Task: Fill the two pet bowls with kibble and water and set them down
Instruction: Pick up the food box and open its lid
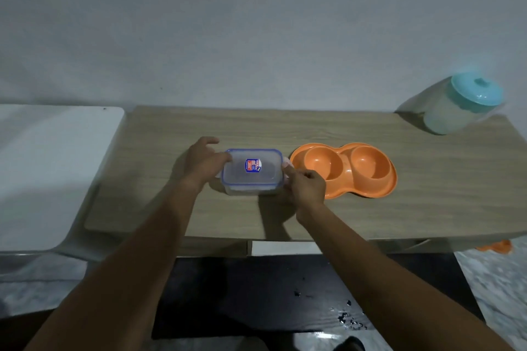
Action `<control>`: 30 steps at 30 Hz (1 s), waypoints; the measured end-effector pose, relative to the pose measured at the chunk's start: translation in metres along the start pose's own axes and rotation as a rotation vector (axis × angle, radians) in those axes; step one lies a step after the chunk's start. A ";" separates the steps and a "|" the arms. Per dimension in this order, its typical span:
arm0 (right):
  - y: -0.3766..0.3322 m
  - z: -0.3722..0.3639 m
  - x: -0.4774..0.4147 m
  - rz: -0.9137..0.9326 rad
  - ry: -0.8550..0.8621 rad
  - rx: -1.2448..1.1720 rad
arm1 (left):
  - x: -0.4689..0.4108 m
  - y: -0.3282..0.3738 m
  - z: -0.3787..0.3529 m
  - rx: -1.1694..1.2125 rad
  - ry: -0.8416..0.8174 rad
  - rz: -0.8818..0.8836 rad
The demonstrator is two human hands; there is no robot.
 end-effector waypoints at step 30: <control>-0.006 -0.061 -0.004 -0.214 -0.135 -0.224 | -0.086 0.057 -0.084 -0.023 -0.357 0.022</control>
Point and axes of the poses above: each hand's wrist, its own x-axis away from the middle knuckle, its own z-axis out of the back of the hand, y = z × x, the point moved 4 cm from there along -x, towards the middle knuckle, and after that the axes turned 12 degrees about y, right-handed, at the moved point
